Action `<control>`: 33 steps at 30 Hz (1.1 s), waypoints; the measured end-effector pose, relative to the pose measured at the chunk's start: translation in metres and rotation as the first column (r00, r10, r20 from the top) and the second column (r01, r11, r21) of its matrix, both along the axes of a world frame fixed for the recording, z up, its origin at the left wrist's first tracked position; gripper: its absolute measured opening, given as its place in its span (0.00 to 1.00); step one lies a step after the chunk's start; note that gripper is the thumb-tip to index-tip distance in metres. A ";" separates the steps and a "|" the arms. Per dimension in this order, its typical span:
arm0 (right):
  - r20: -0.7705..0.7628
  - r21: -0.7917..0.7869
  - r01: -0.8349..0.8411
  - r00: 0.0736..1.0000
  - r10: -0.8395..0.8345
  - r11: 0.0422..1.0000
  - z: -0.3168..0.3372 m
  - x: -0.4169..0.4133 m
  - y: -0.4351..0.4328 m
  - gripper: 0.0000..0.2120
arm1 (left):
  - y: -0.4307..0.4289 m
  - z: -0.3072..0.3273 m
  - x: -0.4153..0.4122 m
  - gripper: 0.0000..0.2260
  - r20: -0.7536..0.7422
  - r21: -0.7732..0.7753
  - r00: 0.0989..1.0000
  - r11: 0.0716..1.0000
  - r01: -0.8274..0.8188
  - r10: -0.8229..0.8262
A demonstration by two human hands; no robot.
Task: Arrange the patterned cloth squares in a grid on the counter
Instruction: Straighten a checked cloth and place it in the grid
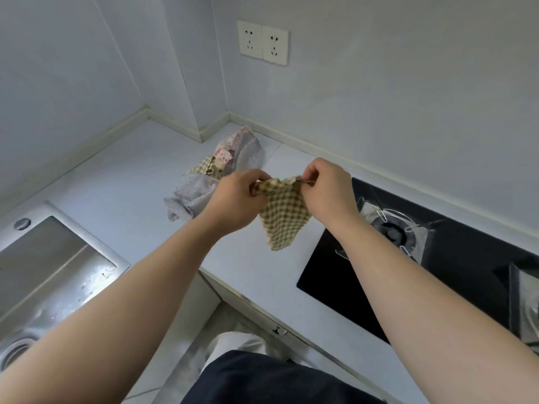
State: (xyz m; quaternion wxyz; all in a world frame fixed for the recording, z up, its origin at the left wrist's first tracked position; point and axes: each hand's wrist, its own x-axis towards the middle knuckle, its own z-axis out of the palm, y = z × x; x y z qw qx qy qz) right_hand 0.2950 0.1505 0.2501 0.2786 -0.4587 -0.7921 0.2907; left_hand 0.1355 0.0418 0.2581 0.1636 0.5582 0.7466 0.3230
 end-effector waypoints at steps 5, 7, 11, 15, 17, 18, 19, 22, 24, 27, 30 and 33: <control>0.050 -0.017 0.015 0.999 -0.014 1.000 0.010 0.016 -0.001 0.09 | -0.010 0.010 0.018 0.25 0.095 -0.026 0.993 0.997 0.070 -0.067; 0.070 -0.023 0.019 0.997 -0.018 1.000 0.013 0.021 -0.001 0.09 | -0.010 0.008 0.021 0.25 0.088 -0.039 0.994 0.997 0.066 -0.062; 0.031 -0.078 -0.022 0.999 0.025 0.997 0.013 0.029 0.002 0.06 | -0.009 0.004 0.024 0.13 0.017 -0.079 0.999 0.996 0.033 -0.032; 0.020 -0.093 -0.075 0.997 0.078 0.993 0.010 0.035 0.004 0.06 | -0.008 0.000 0.024 0.09 -0.064 -0.102 0.998 0.995 0.008 -0.015; 0.040 -0.086 -0.100 0.994 0.104 0.991 0.010 0.038 0.004 0.05 | -0.007 -0.001 0.025 0.08 -0.101 -0.109 0.995 0.994 0.005 -0.016; 0.045 -0.087 -0.107 0.993 0.111 0.990 0.010 0.040 0.004 0.05 | -0.007 -0.002 0.026 0.08 -0.115 -0.109 0.993 0.994 0.002 -0.015; 0.045 -0.087 -0.108 0.993 0.112 0.990 0.009 0.040 0.006 0.05 | -0.005 -0.003 0.026 0.08 -0.130 -0.107 0.991 0.994 0.000 -0.014; 0.051 -0.094 -0.112 0.992 0.117 0.989 0.007 0.042 0.007 0.05 | -0.005 -0.008 0.024 0.05 -0.211 -0.101 0.977 0.995 -0.002 -0.019; 0.065 -0.092 -0.126 0.989 0.132 0.988 0.006 0.043 0.008 0.05 | -0.004 -0.010 0.021 0.05 -0.305 -0.116 0.952 0.993 -0.026 -0.010; 0.051 -0.080 -0.131 0.990 0.135 0.988 0.004 0.046 0.010 0.04 | 0.001 -0.007 0.016 0.10 -0.408 -0.168 0.912 0.979 -0.119 0.041; 0.026 -0.037 -0.144 0.989 0.145 0.989 0.006 0.052 0.012 0.03 | 0.010 0.001 0.009 0.11 -0.465 -0.142 0.877 0.968 -0.206 0.118; -0.003 0.058 -0.149 0.989 0.149 0.987 0.010 0.057 0.011 0.04 | 0.021 0.017 0.004 0.06 -0.444 -0.039 0.873 0.970 -0.241 0.200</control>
